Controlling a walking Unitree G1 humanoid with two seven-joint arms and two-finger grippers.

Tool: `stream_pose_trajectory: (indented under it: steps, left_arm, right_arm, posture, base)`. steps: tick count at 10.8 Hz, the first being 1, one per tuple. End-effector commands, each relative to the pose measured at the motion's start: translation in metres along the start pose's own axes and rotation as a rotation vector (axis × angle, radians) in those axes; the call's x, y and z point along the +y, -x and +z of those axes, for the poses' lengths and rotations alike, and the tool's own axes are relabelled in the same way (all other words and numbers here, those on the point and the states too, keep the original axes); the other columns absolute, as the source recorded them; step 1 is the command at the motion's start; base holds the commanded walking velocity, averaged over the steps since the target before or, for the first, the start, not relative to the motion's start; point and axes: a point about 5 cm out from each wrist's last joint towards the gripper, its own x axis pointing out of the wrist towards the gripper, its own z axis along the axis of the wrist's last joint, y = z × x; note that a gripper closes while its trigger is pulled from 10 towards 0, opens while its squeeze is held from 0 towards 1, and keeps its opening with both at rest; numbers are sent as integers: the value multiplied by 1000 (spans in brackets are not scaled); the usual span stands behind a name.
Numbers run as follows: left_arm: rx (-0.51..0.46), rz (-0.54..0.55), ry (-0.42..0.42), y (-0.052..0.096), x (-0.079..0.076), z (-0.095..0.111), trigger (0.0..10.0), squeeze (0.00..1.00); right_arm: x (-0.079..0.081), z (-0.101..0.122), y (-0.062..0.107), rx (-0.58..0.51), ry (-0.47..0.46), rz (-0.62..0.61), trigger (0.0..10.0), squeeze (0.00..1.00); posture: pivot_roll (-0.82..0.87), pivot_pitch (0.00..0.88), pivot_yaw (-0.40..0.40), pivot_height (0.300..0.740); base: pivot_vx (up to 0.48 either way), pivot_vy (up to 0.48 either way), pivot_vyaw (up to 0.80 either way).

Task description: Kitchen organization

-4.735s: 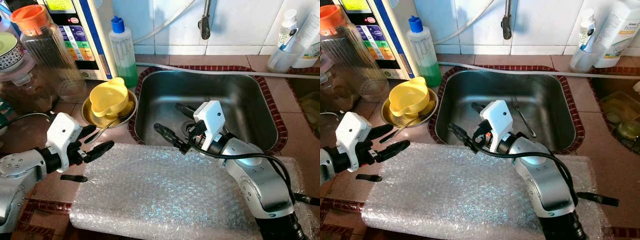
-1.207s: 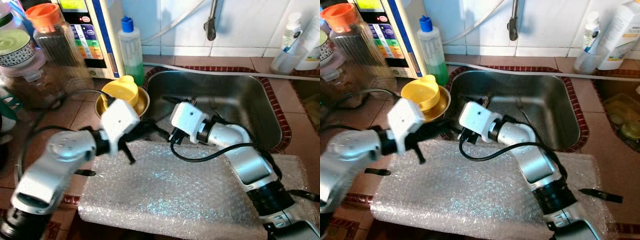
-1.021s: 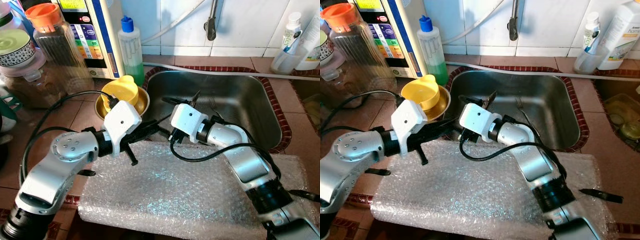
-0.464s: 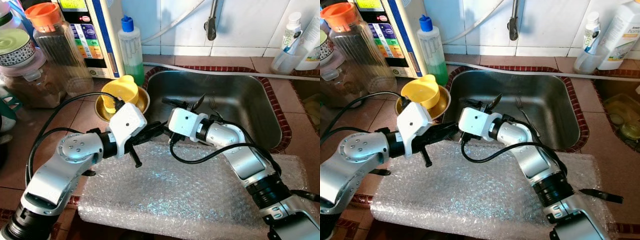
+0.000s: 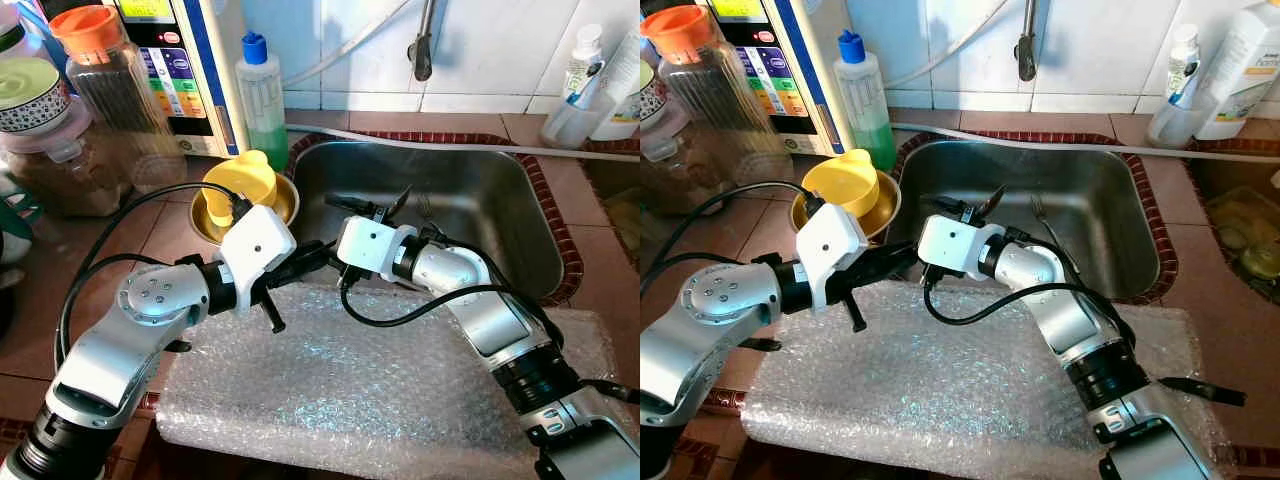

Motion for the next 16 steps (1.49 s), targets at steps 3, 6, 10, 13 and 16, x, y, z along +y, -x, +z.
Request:
stream_pose_trajectory:
  steps: [3, 6, 10, 13, 16]
  left_arm:
    - [-11, 10, 6, 1, 0, -1, 10000, 1000]
    - [-11, 15, -3, 5, 1, -3, 10000, 1000]
    - [-35, 127, -44, 18, 19, -7, 10000, 1000]
    - [-30, 163, -17, 26, 18, -21, 10000, 1000]
    - [-33, 202, 5, 29, 21, -27, 10000, 1000]
  right_arm:
    - [-8, -6, 4, 26, 1, -43, 0, 0]
    - [-11, -10, 6, 37, -6, -60, 0, 0]
    - [-13, -21, 15, 81, -12, -87, 0, 0]
    - [-15, -35, 26, 133, -14, -110, 0, 0]
    - [-15, -47, 35, 180, -27, -138, 0, 0]
  posture:
    - [-95, 160, 57, 740]
    - [-97, 164, 55, 740]
    - [-99, 168, 55, 740]
    - [-98, 170, 56, 740]
    - [-98, 170, 56, 740]
  base:
    - [0, 0, 0]
    - [0, 0, 0]
    - [0, 0, 0]
    - [0, 0, 0]
    - [0, 0, 0]
